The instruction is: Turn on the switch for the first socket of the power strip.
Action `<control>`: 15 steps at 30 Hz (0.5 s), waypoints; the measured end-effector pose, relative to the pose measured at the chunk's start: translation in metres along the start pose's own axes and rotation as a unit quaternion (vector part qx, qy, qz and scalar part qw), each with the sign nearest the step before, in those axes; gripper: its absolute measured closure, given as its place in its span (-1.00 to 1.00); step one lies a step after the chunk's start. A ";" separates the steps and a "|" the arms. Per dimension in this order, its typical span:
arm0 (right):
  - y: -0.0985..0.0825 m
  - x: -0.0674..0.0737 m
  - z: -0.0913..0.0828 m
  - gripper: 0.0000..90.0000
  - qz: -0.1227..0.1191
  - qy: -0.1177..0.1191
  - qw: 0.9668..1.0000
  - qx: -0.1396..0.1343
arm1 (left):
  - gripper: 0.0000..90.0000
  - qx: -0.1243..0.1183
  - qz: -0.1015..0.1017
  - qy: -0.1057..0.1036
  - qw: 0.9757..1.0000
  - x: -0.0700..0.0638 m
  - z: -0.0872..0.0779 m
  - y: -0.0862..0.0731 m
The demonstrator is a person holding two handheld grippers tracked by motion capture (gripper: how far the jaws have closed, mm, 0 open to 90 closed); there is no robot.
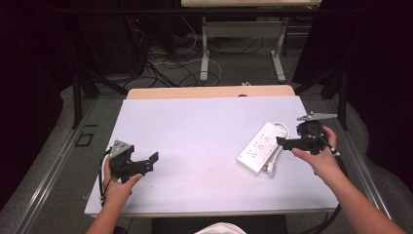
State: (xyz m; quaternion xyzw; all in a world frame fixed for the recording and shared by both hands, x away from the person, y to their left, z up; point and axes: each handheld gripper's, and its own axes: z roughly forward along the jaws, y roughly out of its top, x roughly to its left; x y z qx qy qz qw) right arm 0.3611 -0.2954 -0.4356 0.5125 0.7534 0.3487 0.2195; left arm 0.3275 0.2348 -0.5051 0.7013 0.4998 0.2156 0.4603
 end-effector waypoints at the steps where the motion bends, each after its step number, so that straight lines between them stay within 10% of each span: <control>1: 0.001 0.000 0.000 -0.66 0.000 0.000 1.000 0.001 | -0.99 -0.001 -0.001 0.001 1.000 0.000 0.000 0.000; 15: 0.012 -0.010 0.012 -0.59 0.008 0.012 0.999 0.042 | -0.99 -0.005 -0.003 0.007 1.000 0.002 -0.002 0.000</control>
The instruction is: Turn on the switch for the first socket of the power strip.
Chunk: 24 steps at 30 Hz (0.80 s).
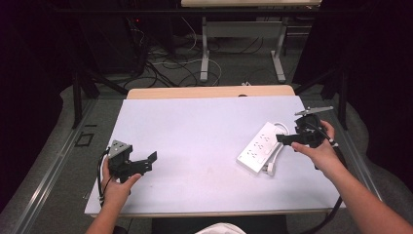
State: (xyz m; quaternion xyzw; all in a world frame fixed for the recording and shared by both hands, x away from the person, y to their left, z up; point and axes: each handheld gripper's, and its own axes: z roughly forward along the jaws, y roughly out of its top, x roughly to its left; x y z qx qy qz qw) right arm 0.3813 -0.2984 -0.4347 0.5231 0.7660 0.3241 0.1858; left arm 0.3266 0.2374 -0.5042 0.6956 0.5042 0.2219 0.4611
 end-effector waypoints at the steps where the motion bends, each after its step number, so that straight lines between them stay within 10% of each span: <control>1: 0.001 -0.001 0.001 -0.58 0.001 0.003 1.000 0.002 | -0.99 0.000 0.001 0.000 1.000 0.000 0.000 0.000; 24: 0.017 -0.012 0.030 -0.42 -0.016 -0.003 0.999 0.052 | -0.99 0.000 0.004 0.001 1.000 0.000 -0.001 -0.001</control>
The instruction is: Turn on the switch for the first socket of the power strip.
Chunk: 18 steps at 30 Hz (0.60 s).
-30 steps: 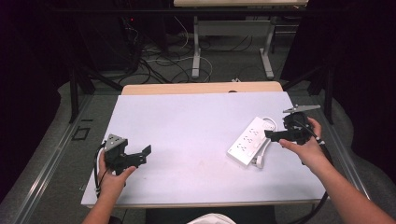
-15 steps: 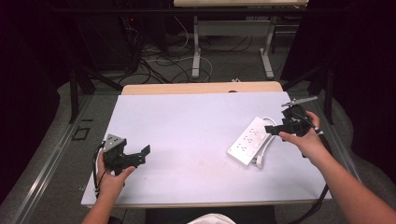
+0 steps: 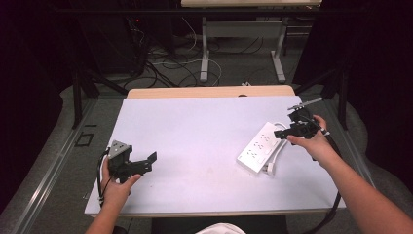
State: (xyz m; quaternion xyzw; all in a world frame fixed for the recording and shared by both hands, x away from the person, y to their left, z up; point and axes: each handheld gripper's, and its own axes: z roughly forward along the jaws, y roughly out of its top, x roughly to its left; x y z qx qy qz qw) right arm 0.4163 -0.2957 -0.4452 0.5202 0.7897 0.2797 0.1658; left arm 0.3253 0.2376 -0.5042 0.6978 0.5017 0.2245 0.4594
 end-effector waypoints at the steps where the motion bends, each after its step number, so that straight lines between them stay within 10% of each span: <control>1: 0.000 -0.001 0.003 -0.42 0.000 -0.004 1.000 0.004 | -0.99 0.000 0.000 0.000 1.000 0.000 0.000 0.000; 18: 0.008 -0.008 0.027 -0.32 0.013 -0.017 0.999 0.033 | -0.99 -0.002 -0.007 -0.004 1.000 0.001 0.000 0.000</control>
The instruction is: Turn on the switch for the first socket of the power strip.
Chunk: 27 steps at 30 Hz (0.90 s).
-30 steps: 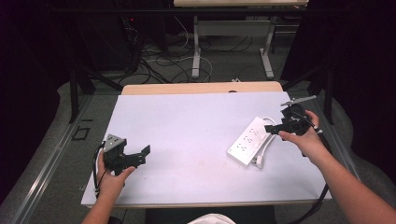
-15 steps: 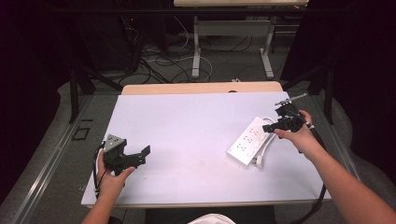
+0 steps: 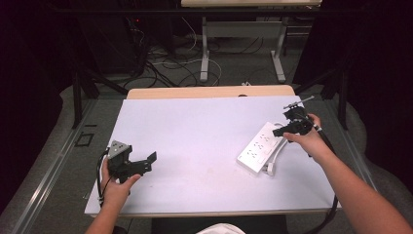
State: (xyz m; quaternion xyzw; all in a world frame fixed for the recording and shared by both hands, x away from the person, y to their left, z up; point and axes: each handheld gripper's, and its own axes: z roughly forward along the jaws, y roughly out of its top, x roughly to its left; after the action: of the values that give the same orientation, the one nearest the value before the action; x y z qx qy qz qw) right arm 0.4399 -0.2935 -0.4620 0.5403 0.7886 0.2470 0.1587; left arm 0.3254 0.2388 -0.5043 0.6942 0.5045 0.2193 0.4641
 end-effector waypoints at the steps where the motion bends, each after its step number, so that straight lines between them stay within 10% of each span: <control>1: 0.000 -0.001 0.001 -0.30 -0.001 0.000 1.000 0.001 | -0.99 0.001 0.000 0.000 1.000 0.000 0.000 0.000; 27: 0.007 -0.007 0.021 0.49 0.014 0.005 0.999 0.045 | -0.99 0.000 -0.002 0.001 1.000 0.000 0.000 0.000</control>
State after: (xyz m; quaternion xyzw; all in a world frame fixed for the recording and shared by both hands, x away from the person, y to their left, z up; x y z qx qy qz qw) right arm 0.4584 -0.2930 -0.4753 0.5569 0.7919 0.2165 0.1263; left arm 0.3255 0.2390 -0.5043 0.6932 0.5063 0.2186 0.4640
